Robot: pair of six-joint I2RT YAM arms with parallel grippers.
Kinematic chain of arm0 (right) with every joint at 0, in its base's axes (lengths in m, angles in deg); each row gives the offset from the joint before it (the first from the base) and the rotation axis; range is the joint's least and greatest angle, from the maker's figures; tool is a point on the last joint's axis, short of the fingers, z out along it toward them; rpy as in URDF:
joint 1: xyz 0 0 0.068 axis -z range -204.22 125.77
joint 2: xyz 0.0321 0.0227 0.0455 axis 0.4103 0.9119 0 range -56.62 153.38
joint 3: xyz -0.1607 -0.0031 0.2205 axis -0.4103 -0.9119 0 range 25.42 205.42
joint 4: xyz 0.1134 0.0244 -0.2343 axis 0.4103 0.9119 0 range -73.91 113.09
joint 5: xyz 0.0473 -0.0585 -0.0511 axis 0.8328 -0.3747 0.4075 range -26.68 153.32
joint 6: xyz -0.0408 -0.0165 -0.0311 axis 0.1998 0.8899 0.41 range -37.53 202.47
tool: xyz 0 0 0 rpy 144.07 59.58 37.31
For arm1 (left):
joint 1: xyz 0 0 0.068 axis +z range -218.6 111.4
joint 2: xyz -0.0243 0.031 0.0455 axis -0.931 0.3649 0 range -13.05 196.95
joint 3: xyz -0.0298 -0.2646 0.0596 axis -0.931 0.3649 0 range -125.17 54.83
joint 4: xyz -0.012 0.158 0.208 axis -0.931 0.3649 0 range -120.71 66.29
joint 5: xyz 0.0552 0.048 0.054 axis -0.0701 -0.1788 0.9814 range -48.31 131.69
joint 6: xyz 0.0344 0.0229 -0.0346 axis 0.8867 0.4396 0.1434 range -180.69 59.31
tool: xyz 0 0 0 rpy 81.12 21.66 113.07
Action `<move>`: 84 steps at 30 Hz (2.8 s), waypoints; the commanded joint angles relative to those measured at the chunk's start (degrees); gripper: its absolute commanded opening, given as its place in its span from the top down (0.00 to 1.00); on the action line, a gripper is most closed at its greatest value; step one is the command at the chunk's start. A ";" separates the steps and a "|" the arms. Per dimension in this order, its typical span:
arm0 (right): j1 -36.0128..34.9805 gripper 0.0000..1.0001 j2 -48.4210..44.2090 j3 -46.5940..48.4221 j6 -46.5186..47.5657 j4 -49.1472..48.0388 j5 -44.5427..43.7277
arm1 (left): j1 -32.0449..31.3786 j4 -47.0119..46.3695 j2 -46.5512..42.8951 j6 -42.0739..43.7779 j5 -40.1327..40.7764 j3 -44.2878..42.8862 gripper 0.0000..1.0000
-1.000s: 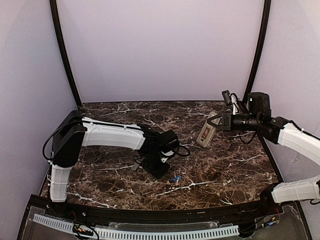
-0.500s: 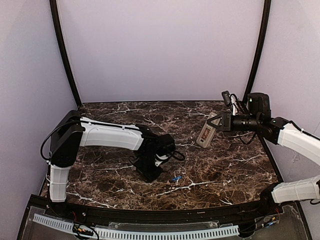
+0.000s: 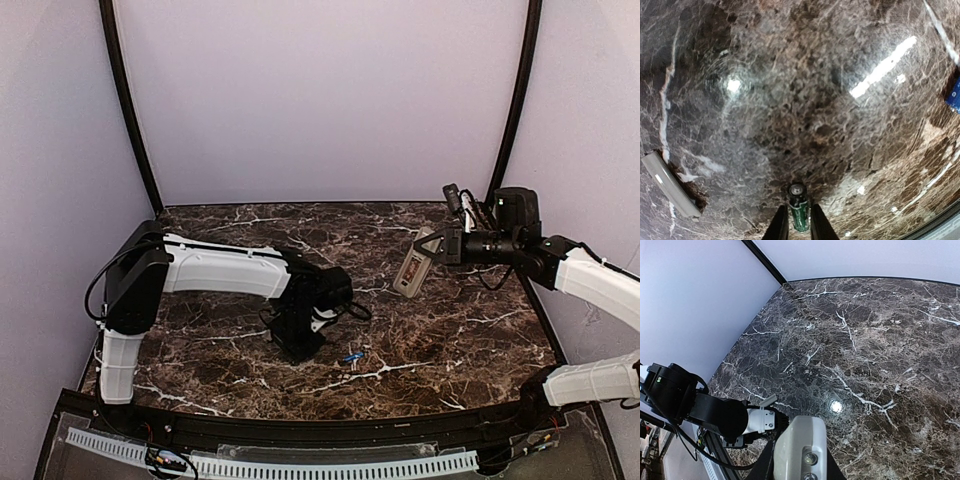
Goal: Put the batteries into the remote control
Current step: Pick up the battery from the center of the board, then load the battery into the battery compartment.
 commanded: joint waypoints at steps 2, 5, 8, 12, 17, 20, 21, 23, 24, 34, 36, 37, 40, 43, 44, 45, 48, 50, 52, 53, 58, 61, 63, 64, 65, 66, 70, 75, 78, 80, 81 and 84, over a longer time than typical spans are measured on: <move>0.33 1.00 -0.32 -0.72 -0.28 -1.64 0.57 | -0.09 2.42 1.38 1.06 0.32 -1.71 0.85; 0.35 1.00 -0.32 -0.79 -0.29 -1.58 0.49 | -0.11 2.23 1.71 1.23 -0.05 -1.87 0.87; 0.38 1.00 -0.32 -0.72 -0.23 -1.60 0.49 | -0.10 2.10 1.93 1.28 -0.15 -1.88 0.88; 0.39 1.00 -0.38 -0.71 -0.29 -1.58 0.44 | -0.14 2.26 1.97 1.33 0.36 -2.19 0.92; 0.40 1.00 -0.76 -1.31 -0.47 -2.64 1.28 | -0.10 2.03 -0.18 1.13 2.45 -2.89 0.99; 0.39 1.00 -0.88 -1.70 -1.08 -4.57 3.32 | 0.14 -1.62 -4.15 1.98 2.96 -2.65 1.00; 0.39 1.00 -0.96 -2.11 -1.62 -5.90 4.63 | 0.12 -2.84 -7.02 2.58 2.72 -2.44 1.00; 0.43 1.00 -1.02 -3.43 -3.42 -10.19 7.08 | 0.17 -7.73 -12.32 3.68 2.55 -0.87 1.00; 0.40 1.00 -0.94 -4.00 -4.62 -13.17 8.11 | 0.17 -12.18 -16.27 4.55 2.10 0.90 1.00; -1.07 1.00 3.76 -8.47 -17.66 -34.10 13.80 | -0.02 -49.63 -35.95 5.20 -7.08 16.44 1.00; -2.62 1.00 4.17 -8.09 -17.75 -34.62 12.51 | -0.34 -52.51 -35.83 4.70 -7.91 16.70 1.00; -3.43 1.00 4.24 -7.90 -17.75 -34.69 11.70 | -0.53 -54.03 -35.75 4.39 -8.23 16.74 1.00; -5.32 1.00 4.55 -7.70 -18.11 -34.99 9.43 | -0.89 -56.38 -34.70 4.12 -8.58 16.64 1.00; -6.86 1.00 5.29 -6.99 -18.79 -34.53 7.68 | -1.32 -56.96 -33.09 5.12 -8.50 15.44 0.99; -7.35 1.00 5.57 -6.56 -18.87 -33.62 6.98 | -1.54 -56.88 -32.75 5.33 -8.42 15.17 0.99; -7.87 1.00 5.83 -6.14 -18.89 -32.69 6.00 | -1.65 -56.79 -32.15 5.78 -8.09 14.71 0.99; -9.16 1.00 6.29 -5.77 -19.88 -32.00 3.82 | -2.09 -56.19 -30.88 6.43 -7.26 13.83 1.00; -9.58 1.00 6.47 -5.66 -20.45 -31.88 2.76 | -2.26 -55.89 -30.05 7.03 -6.67 13.37 1.00; -9.92 1.00 6.69 -5.47 -20.87 -31.54 1.99 | -2.47 -55.87 -29.32 7.65 -6.40 13.00 0.99; -10.08 1.00 6.78 -5.34 -21.10 -31.57 1.93 | -2.60 -55.71 -28.70 8.14 -6.27 12.81 1.00; -10.98 1.00 7.14 -4.98 -22.11 -32.16 1.59 | -2.89 -55.15 -26.89 8.99 -5.79 11.41 1.00; -11.20 1.00 7.19 -4.93 -22.63 -32.65 1.63 | -2.99 -55.05 -25.99 9.12 -5.72 10.71 1.00; -11.28 1.00 7.15 -4.80 -22.83 -32.87 1.71 | -2.99 -55.03 -25.58 9.31 -5.46 10.54 1.00; -11.30 1.00 7.06 -4.76 -22.79 -32.76 1.78 | -2.99 -55.03 -25.43 9.54 -5.09 10.52 1.00; -11.37 1.00 6.98 -4.76 -22.79 -32.76 1.66 | -3.04 -55.03 -25.41 9.57 -4.91 10.56 1.00; -11.38 1.00 6.98 -4.82 -22.79 -32.74 1.63 | -3.06 -55.03 -25.28 9.67 -4.60 10.59 1.00; -11.37 1.00 6.90 -5.25 -23.28 -33.59 2.11 | -3.01 -55.03 -24.81 9.83 -3.95 10.52 1.00; -11.39 1.00 6.28 -5.99 -23.56 -34.58 2.16 | -3.10 -54.94 -24.07 9.71 -3.63 10.35 1.00; -11.38 1.00 5.94 -6.30 -23.75 -35.03 2.57 | -3.04 -54.94 -23.63 9.65 -2.80 10.37 0.99; -11.39 1.00 5.66 -6.39 -23.75 -35.20 2.67 | -3.05 -54.84 -23.29 9.63 -2.46 10.23 1.00; -11.39 1.00 5.59 -6.47 -23.74 -35.09 2.73 | -3.03 -54.37 -23.10 9.61 -2.25 9.92 1.00; -11.34 1.00 5.00 -6.69 -23.64 -35.37 2.79 | -3.03 -53.09 -22.13 9.56 -2.02 9.19 1.00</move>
